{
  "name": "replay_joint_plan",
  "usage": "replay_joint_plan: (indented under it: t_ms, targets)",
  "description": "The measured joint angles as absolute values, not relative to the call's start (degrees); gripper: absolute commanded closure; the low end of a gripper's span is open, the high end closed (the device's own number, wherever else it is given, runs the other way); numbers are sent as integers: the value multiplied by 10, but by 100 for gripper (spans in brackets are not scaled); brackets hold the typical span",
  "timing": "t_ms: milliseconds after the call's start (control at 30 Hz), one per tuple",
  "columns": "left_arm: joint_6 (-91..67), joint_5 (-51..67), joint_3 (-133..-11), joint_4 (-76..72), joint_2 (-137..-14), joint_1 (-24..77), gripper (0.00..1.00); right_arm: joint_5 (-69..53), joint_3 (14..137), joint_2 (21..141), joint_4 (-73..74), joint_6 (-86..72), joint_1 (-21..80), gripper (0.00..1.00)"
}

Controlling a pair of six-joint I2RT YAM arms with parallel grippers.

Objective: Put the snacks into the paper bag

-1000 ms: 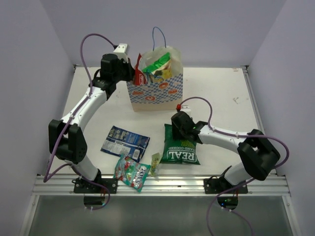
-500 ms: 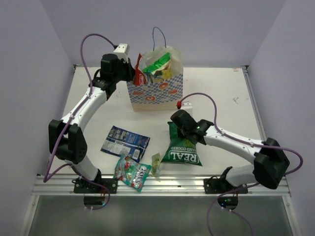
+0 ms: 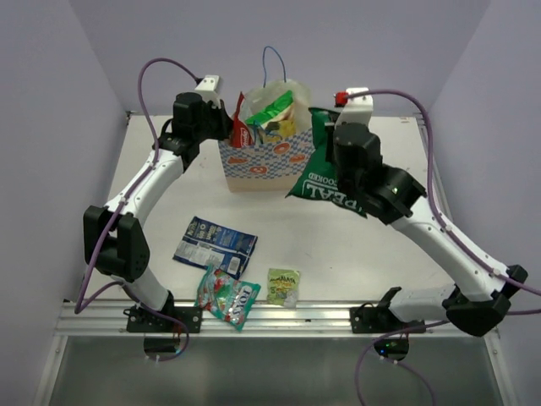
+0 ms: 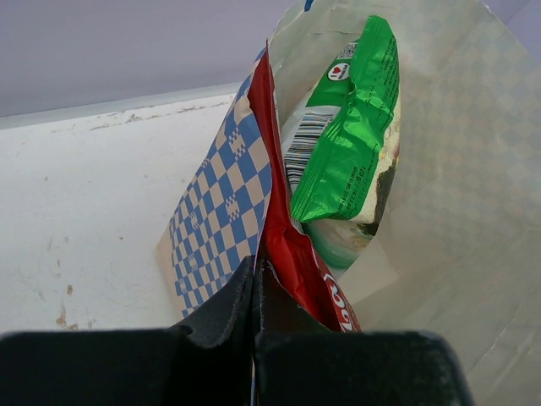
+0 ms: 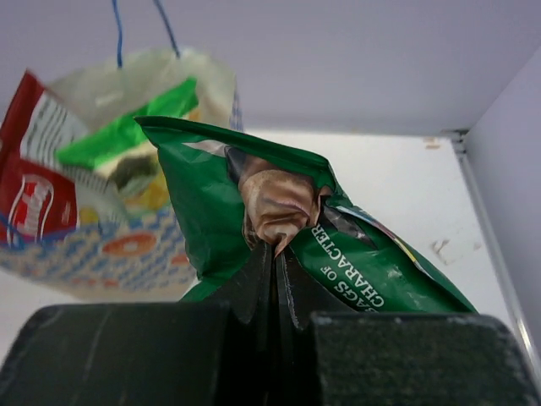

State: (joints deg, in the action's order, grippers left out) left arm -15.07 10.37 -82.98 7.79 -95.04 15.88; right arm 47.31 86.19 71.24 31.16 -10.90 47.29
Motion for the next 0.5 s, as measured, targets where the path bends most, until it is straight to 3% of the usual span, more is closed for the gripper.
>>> replay_joint_plan:
  t_ms: [267,500]
  targets:
    - [-154,108,-830,78,-950,159,100,470,1094,931,154,40,369,100]
    - [-154,109,-830,78,-951,159,100,416,1327,1122,55,116,360,100]
